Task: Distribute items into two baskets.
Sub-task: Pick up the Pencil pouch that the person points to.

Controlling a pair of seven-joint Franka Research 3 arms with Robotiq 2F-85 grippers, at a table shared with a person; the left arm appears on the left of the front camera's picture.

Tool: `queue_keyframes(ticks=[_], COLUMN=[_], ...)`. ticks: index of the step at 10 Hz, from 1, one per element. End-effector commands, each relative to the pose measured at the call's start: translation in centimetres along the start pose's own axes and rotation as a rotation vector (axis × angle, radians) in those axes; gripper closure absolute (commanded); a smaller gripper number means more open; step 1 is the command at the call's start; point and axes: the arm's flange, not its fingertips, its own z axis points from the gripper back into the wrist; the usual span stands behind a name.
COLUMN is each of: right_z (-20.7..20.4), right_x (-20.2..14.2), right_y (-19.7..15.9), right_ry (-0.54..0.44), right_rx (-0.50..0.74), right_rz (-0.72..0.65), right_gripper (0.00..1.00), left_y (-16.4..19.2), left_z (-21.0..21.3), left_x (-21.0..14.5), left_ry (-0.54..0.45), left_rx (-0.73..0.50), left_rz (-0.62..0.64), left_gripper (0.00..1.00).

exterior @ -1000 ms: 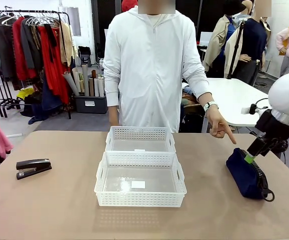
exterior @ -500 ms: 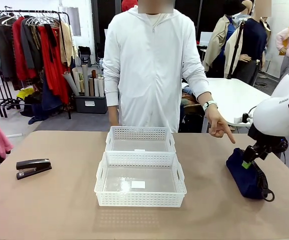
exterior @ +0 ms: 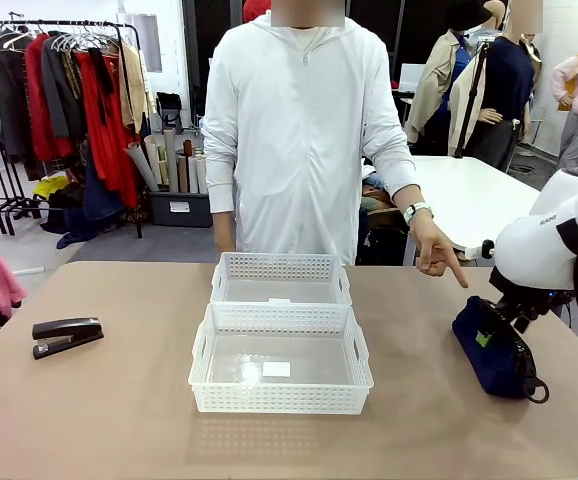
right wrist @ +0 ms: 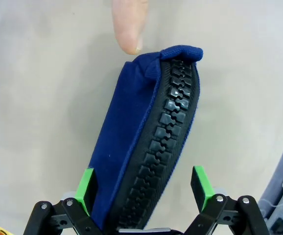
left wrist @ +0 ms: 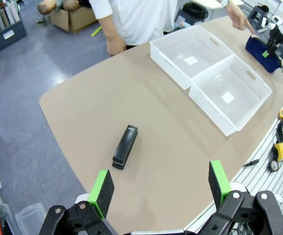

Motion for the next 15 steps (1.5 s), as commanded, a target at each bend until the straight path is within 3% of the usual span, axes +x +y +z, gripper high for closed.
queue_keyframes(ticks=[1,5,10,14,15], right_z=[-0.57,-1.19,-1.02,-1.03,-0.89], right_x=[0.95,1.01,0.59,0.51,0.38], right_y=[0.46,0.37,0.2,0.52,0.78], right_ry=[-0.01,0.008,0.012,0.037,0.077], right_rx=[-0.009,-0.022,-0.002,0.011,0.063], right_rz=[-0.066,-0.11,-0.119,-0.108,-0.062], right_gripper=[0.0,0.0,1.0,1.0,1.0], left_y=[0.13,0.13,0.13,0.13,0.13], left_z=[-0.01,-0.01,-0.01,-0.01,-0.01], left_x=[0.08,0.08,0.08,0.08,0.08], left_ry=[-0.011,-0.011,-0.011,-0.011,-0.011], left_rx=[-0.01,-0.01,-0.01,-0.01,-0.01], left_rz=[-0.013,-0.013,-0.013,-0.013,-0.013], left_gripper=[0.0,0.0,0.0,0.0,0.0])
